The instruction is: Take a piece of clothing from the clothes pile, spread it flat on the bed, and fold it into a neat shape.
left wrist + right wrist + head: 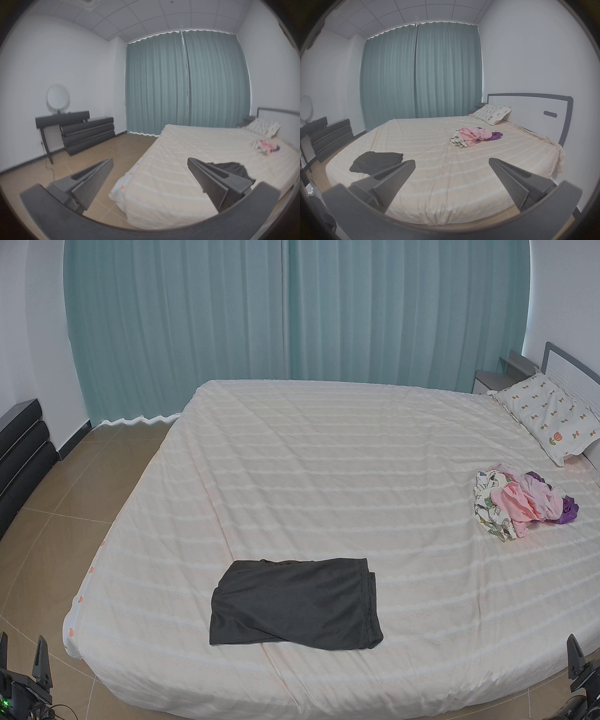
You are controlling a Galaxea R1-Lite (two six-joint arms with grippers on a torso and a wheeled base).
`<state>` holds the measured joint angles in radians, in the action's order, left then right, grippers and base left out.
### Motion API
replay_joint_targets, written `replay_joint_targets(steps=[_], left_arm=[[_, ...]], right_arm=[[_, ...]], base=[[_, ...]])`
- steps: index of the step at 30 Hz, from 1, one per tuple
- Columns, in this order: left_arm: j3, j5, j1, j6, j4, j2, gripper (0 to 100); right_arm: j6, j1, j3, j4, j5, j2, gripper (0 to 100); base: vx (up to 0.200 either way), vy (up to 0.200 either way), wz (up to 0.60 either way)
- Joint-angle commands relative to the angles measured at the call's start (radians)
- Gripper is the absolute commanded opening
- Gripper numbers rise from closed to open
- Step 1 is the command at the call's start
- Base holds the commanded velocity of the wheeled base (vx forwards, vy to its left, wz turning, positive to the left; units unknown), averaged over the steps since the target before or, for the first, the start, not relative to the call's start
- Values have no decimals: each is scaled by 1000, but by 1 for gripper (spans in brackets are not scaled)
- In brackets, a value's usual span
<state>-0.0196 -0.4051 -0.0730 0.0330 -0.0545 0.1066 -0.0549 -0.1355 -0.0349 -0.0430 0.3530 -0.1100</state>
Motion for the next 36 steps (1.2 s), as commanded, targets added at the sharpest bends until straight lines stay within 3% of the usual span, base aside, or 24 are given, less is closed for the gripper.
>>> replay_joint_targets(steps=[1, 5, 7, 9, 10, 12, 15, 17, 19, 21, 22, 23, 25, 27, 29, 36], left_arm=[[12, 12, 75, -142, 10, -24, 100], [12, 14, 73, -107, 15, -4, 100], [12, 14, 65, -99, 15, -11, 100], [12, 15, 56, -94, 15, -15, 100], [12, 15, 30, -68, 16, -22, 100], [13, 20, 28, -39, 18, -21, 100], [12, 89, 24, -4, 19, -18, 100], [13, 117, 24, -2, 21, -18, 100], [15, 239, 25, 10, 18, -18, 100], [15, 239, 25, 10, 18, -18, 100], [18, 348, 42, 30, 28, -30, 100], [18, 367, 45, 22, 41, -31, 100], [18, 376, 48, 5, 48, -34, 100], [18, 382, 55, -45, 50, -50, 100], [18, 385, 58, -48, 50, -59, 100], [18, 384, 68, -47, 51, -94, 100]], right_arm=[[35, 53, -13, -15, 29, 7, 100], [43, 128, -13, -15, 67, -10, 100], [70, 178, -13, -12, 57, 6, 100], [78, 178, -10, -6, 37, 13, 100], [75, 157, -8, -8, -25, 59, 100], [76, 131, -5, -6, -72, 98, 100], [41, 136, -2, 5, -180, 110, 100], [29, 136, 0, 9, -197, 110, 100], [-3, 136, 3, 20, -261, 110, 100], [-3, 136, 3, 20, -261, 110, 100], [-28, 136, 4, 25, -289, 110, 100], [-25, 132, 6, 28, -293, 110, 100], [-13, 136, 10, 41, -296, 110, 100], [86, 136, 32, 104, -365, 110, 100], [135, 136, 35, 124, -390, 110, 100], [135, 136, 35, 115, -396, 110, 100]], base=[[0, 0, 0], [0, 0, 0], [0, 0, 0], [0, 0, 0], [0, 0, 0], [0, 0, 0], [0, 0, 0], [0, 0, 0], [0, 0, 0], [0, 0, 0], [0, 0, 0], [0, 0, 0], [0, 0, 0], [0, 0, 0], [0, 0, 0], [0, 0, 0]])
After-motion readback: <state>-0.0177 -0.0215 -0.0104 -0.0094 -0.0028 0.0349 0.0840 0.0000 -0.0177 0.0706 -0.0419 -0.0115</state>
